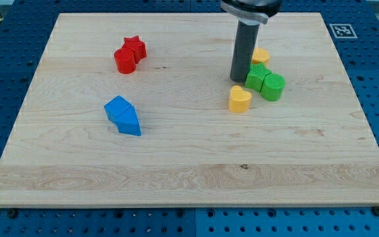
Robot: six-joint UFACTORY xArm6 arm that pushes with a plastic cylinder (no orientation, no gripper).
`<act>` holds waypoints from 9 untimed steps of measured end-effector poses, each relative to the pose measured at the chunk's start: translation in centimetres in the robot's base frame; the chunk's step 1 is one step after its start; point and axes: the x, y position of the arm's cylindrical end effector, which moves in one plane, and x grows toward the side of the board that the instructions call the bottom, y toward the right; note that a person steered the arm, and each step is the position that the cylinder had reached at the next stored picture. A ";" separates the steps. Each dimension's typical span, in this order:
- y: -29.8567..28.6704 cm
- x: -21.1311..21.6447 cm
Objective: Move the green star into the green circle to the right center of the board
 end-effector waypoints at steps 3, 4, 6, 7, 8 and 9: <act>-0.1 -0.5; 0.1 -0.5; 4.1 -0.5; 5.4 0.8; 5.6 1.1; 5.6 1.1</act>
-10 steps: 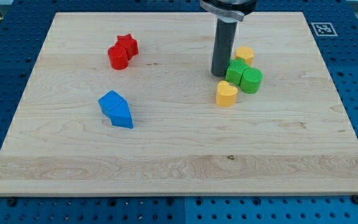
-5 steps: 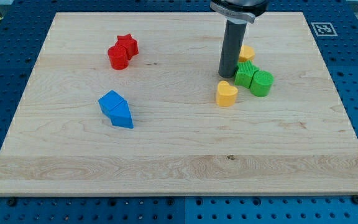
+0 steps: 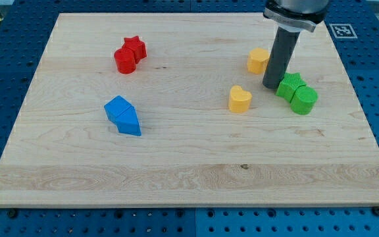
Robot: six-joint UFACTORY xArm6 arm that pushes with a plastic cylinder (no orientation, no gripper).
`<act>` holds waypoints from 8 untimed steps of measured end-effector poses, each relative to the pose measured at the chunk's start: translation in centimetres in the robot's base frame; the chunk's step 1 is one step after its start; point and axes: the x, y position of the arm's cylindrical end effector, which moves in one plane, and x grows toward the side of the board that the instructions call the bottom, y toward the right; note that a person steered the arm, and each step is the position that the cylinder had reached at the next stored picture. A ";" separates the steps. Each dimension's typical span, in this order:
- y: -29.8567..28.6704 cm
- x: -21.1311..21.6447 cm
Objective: Move the green star into the green circle to the right center of the board
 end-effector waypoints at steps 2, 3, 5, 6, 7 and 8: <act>2.4 0.4; 2.5 0.4; 2.8 1.1; 3.2 1.1; 4.3 1.1; 4.8 1.1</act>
